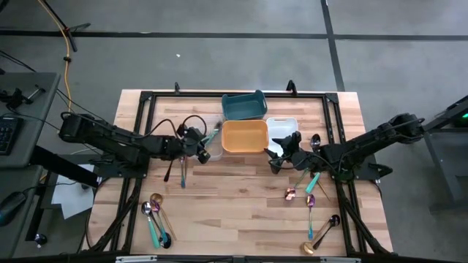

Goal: Sort silverware by color (type)
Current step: Put the turquoise blue spoon into the transparent bin

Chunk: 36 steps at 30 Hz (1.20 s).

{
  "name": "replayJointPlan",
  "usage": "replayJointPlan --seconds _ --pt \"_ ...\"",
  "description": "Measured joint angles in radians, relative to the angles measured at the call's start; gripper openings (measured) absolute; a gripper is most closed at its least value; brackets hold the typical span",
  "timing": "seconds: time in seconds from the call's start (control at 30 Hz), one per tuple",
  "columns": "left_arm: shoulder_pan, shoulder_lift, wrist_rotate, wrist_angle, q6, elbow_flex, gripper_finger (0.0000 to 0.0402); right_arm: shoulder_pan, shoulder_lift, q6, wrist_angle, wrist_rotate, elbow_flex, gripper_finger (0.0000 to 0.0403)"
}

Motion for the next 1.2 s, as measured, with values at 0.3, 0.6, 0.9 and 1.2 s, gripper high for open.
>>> replayJointPlan --seconds 0.3,0.6,0.9,1.2 --pt "-0.012 -0.007 0.000 0.017 0.033 0.000 0.0098 0.000 0.000 -0.001 0.000 0.000 0.000 0.0248" --pt "-0.118 -0.186 0.137 0.226 0.191 0.000 0.0125 0.000 0.000 -0.001 -0.002 0.000 0.000 0.0248" --pt "-0.307 -0.365 0.183 0.416 0.390 -0.074 0.0127 0.000 0.000 -0.004 0.012 -0.008 0.000 0.0248" --pt "-0.320 -0.430 0.162 0.734 0.443 -0.280 0.0127 0.000 0.000 -0.158 0.163 -0.084 0.000 0.0248"
